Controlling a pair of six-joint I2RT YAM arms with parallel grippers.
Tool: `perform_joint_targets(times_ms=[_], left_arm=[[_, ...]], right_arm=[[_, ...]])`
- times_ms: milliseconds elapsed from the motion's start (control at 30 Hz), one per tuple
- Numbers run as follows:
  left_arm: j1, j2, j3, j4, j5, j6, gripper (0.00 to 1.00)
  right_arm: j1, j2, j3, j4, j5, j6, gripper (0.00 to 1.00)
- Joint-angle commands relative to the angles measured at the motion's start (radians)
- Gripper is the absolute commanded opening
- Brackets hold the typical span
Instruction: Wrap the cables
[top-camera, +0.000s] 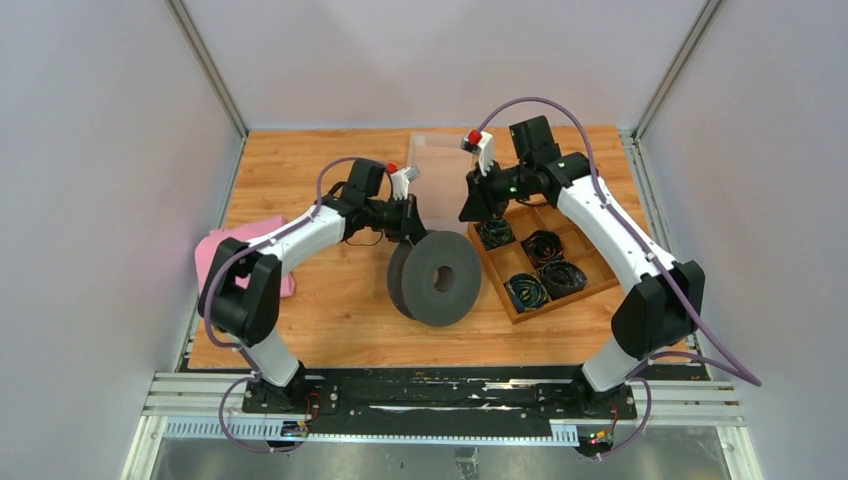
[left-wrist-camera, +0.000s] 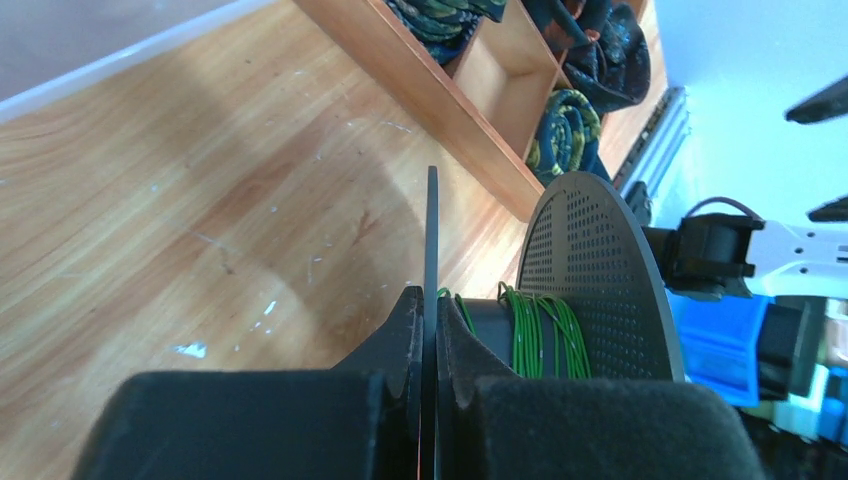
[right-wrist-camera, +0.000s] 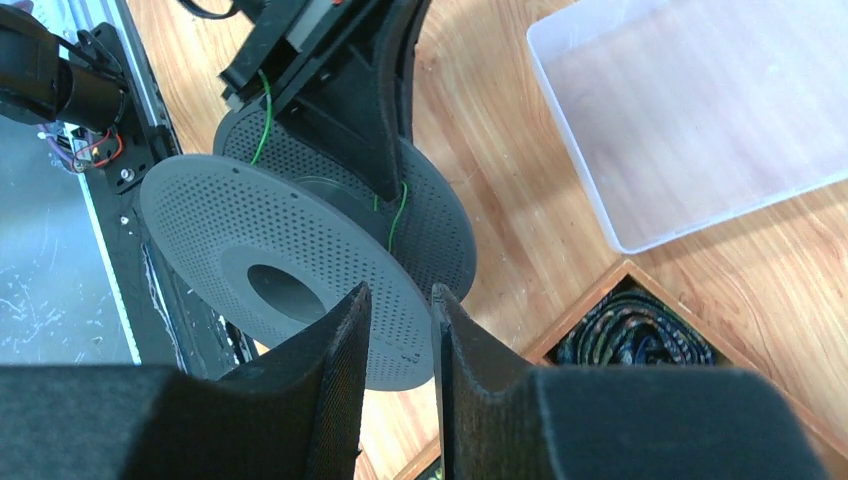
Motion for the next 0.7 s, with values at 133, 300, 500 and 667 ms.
perform_joint_targets(times_ms=[133,300,500,667], left_arm=[[0.000,0.132,0.100,0.052,0.246,-0.041,0.00],[0.000,0.194,0.149,-0.025,0.323,0.034,0.00],[0.000,0.266,0.194,-0.120,0.363,0.128,0.00],[-0.001,0.319,0.251,-0.206,0.391,0.206,0.00]], right_arm=[[-0.028,-0.072,-0.068,-0.033,0.019,-0.027,0.29],[-0.033,-0.070,-0.086,-0.029,0.000,-0.029,0.29],[-0.034,-0.072,-0.110,-0.028,-0.013,-0.035,0.29],[-0.036,-0.071,-0.126,-0.028,-0.023,-0.039,0.29]])
